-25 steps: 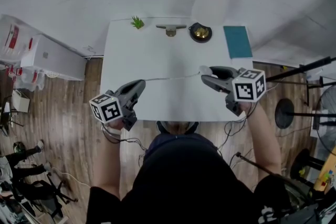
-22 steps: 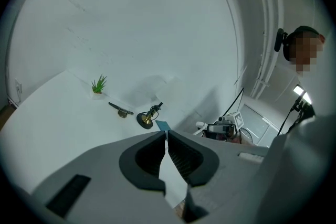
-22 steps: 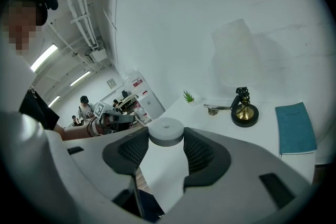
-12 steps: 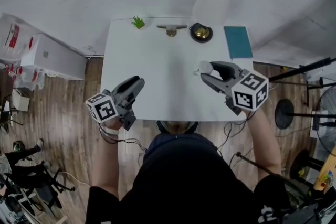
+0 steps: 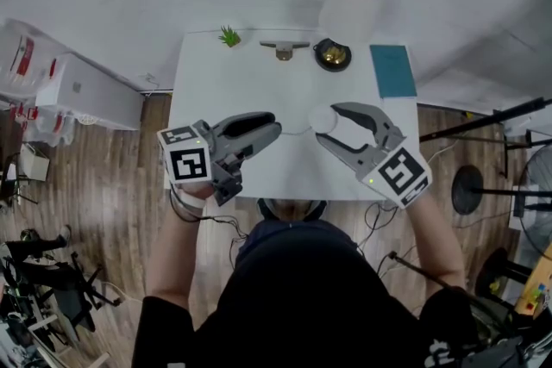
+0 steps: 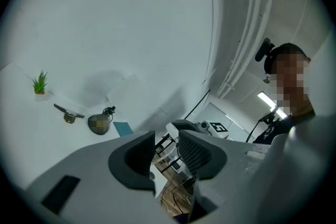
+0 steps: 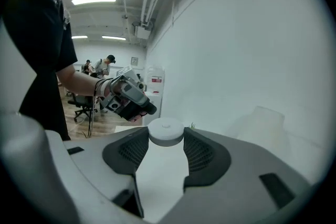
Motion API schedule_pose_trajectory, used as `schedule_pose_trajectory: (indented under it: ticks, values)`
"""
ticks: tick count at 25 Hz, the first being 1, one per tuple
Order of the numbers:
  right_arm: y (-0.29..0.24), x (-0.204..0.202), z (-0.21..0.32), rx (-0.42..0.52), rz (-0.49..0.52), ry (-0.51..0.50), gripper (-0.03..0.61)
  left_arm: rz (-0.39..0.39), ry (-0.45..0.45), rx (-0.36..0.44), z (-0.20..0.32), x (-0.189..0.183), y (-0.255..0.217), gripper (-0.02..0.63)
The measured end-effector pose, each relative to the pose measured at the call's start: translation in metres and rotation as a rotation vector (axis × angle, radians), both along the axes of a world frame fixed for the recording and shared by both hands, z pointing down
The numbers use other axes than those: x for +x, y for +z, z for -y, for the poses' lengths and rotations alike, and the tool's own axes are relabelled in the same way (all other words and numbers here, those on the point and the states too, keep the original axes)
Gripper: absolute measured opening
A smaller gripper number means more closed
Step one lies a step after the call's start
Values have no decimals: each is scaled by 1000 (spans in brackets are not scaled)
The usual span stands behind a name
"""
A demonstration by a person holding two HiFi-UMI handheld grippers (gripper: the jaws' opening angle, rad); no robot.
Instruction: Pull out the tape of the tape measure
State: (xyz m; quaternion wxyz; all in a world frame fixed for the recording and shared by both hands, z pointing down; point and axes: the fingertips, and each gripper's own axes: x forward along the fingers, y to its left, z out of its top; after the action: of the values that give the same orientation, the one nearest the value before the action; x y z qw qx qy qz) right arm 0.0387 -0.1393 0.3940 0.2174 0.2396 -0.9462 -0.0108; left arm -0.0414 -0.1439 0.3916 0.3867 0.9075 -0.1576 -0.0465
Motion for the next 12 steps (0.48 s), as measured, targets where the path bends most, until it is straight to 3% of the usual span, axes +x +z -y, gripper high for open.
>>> schedule_pose_trajectory:
  ticks: [8, 12]
  values:
    - [-20, -17, -15, 427, -130, -107, 215, -20, 142, 27, -10, 24, -28, 141]
    - [-23, -26, -20, 558, -172, -144, 215, -17, 178, 21, -15, 28, -25, 147]
